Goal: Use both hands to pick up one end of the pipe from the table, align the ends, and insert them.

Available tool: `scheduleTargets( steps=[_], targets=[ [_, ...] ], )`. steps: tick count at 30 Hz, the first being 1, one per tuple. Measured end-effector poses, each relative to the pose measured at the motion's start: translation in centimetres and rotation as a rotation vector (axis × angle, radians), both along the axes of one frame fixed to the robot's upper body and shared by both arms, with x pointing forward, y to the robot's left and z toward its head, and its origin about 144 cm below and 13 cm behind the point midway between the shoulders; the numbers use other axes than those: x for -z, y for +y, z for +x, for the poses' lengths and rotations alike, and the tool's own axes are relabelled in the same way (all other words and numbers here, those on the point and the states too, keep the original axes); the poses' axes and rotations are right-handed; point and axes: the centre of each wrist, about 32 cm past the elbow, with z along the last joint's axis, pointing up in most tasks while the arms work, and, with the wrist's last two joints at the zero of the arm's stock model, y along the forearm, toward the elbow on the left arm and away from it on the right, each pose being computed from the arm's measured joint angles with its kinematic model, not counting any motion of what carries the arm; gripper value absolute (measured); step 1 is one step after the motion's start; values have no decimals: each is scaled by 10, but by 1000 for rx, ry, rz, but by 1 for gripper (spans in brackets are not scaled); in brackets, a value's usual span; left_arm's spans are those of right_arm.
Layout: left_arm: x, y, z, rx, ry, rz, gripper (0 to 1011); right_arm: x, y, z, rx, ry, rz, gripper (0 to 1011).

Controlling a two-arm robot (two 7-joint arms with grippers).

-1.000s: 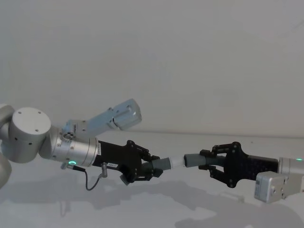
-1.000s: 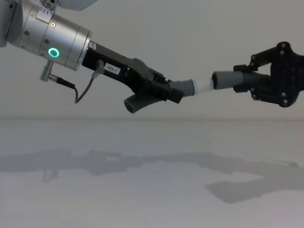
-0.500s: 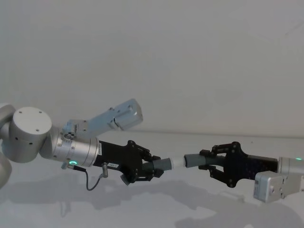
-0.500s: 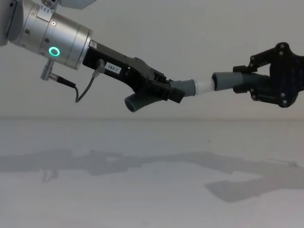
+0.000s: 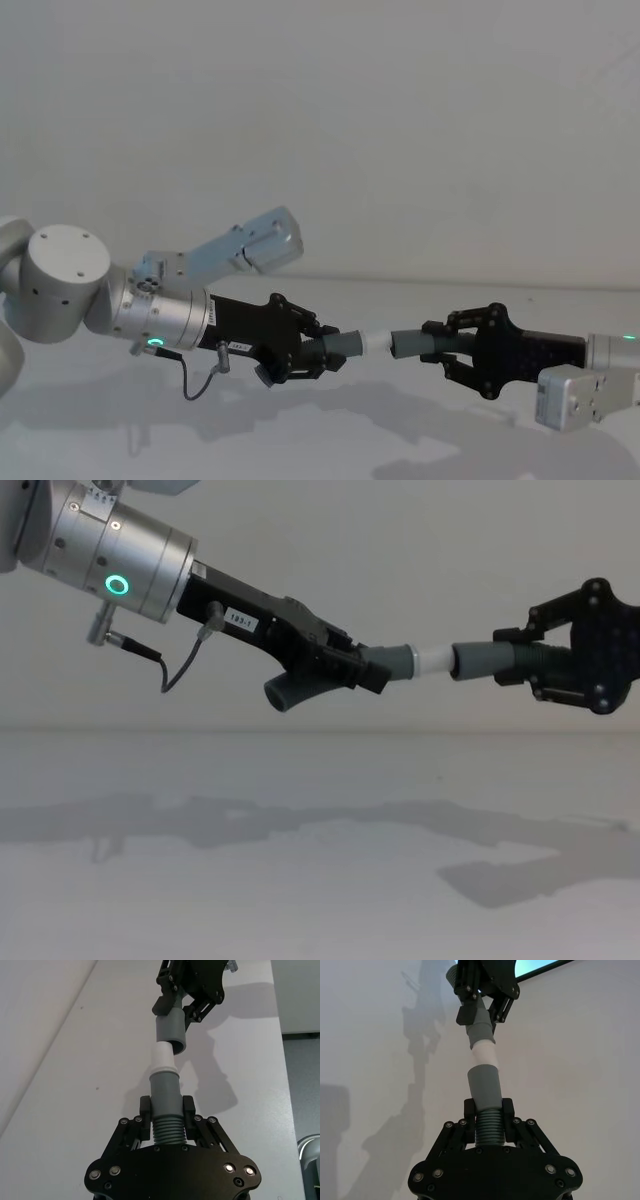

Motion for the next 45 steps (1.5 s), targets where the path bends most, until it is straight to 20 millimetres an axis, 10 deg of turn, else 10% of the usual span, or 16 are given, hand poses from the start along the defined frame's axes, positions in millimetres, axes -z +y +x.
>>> scheduleTargets(
  steps=[45],
  targets=[
    [3, -11, -5, -8, 3, -9, 336, 1, -5, 2, -6, 25, 40, 286]
  ],
)
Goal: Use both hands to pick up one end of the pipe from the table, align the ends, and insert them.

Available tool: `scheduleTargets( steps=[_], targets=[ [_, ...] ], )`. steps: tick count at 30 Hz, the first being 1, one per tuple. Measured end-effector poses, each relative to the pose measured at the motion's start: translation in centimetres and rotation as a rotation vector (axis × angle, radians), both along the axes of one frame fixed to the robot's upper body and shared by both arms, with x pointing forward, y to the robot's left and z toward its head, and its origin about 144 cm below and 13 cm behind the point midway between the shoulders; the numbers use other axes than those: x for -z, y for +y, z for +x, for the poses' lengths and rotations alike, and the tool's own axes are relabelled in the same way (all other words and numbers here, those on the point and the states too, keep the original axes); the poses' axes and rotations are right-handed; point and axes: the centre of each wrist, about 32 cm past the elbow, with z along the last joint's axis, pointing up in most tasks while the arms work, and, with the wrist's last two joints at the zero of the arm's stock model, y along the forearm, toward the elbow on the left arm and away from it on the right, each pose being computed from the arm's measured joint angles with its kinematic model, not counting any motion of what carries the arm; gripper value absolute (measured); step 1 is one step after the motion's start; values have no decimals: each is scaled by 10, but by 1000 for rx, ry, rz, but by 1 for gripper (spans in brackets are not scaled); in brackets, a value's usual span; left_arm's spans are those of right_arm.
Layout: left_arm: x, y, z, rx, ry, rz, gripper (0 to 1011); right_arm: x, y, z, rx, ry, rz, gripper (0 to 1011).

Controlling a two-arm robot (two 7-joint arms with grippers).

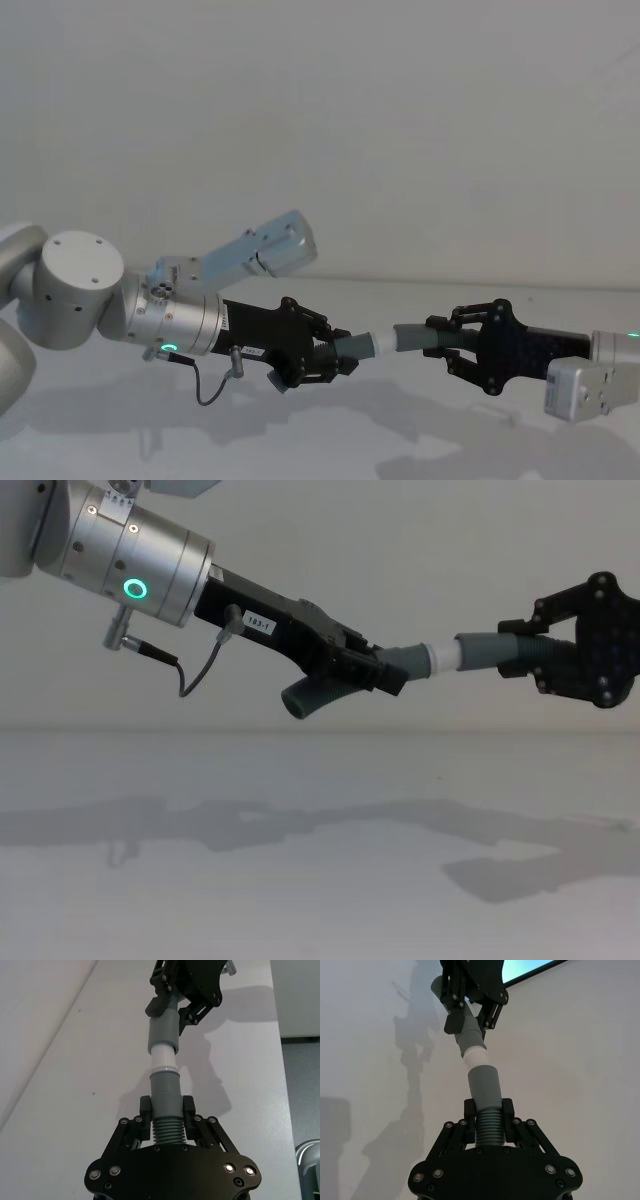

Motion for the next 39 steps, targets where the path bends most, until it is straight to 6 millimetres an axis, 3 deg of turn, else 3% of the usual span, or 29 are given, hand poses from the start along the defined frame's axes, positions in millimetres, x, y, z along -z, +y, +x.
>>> scheduleTargets(
  steps=[39],
  targets=[
    [-2, -8, -1, -3, -8, 12, 336, -1, -3, -2, -117, -44, -51, 286]
  ],
)
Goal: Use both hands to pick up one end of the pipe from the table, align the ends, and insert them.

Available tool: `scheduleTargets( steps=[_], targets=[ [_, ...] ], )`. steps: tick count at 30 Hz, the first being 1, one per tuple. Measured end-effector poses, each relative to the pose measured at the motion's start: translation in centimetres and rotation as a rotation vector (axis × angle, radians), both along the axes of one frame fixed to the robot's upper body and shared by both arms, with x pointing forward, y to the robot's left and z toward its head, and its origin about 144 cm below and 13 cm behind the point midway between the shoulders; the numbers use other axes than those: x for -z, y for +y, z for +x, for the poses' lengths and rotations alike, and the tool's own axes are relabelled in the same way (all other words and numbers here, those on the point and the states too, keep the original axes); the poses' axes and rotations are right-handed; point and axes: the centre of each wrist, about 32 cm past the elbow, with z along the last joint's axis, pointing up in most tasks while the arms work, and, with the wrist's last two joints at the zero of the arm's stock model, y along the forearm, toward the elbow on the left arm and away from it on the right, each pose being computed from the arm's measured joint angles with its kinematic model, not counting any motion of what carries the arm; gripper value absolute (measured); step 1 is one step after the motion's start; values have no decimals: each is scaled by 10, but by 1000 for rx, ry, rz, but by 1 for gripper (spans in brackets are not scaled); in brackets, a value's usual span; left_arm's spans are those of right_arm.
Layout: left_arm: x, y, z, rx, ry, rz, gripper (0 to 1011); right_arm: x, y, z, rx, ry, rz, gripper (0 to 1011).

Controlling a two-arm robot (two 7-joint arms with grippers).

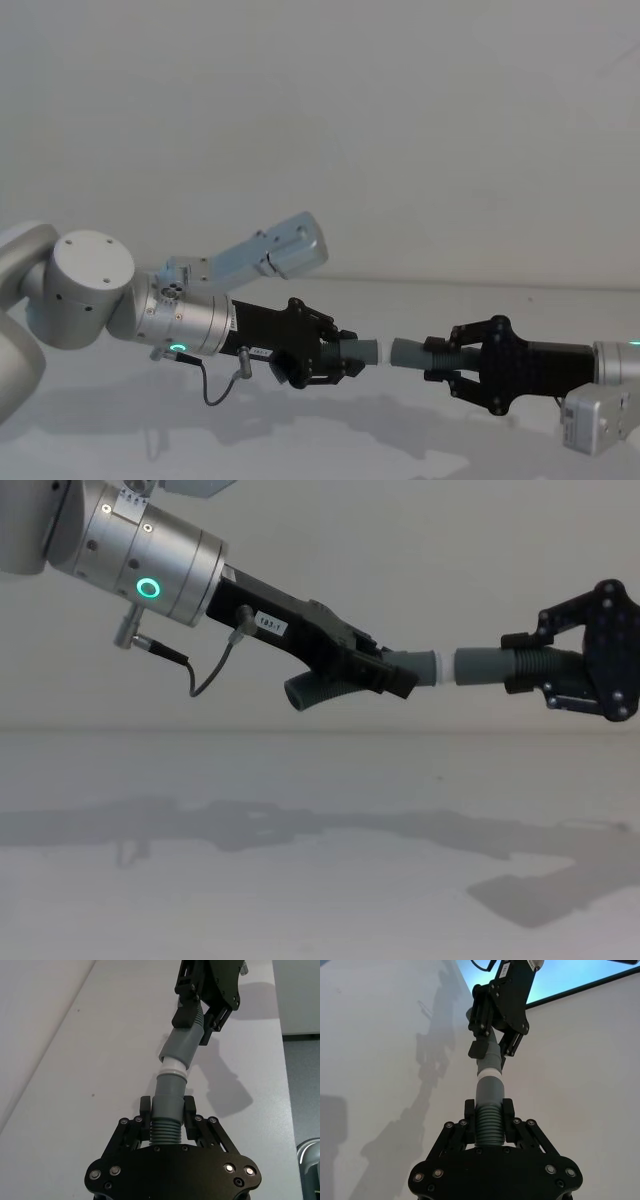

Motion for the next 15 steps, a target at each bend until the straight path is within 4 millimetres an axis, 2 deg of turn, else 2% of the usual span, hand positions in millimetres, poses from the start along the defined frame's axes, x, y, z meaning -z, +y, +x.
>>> scheduleTargets(
  steps=[15],
  targets=[
    [0, -1, 0, -2, -1, -1, 339, 0, 0, 0, -13, -6, -9, 286]
  ],
)
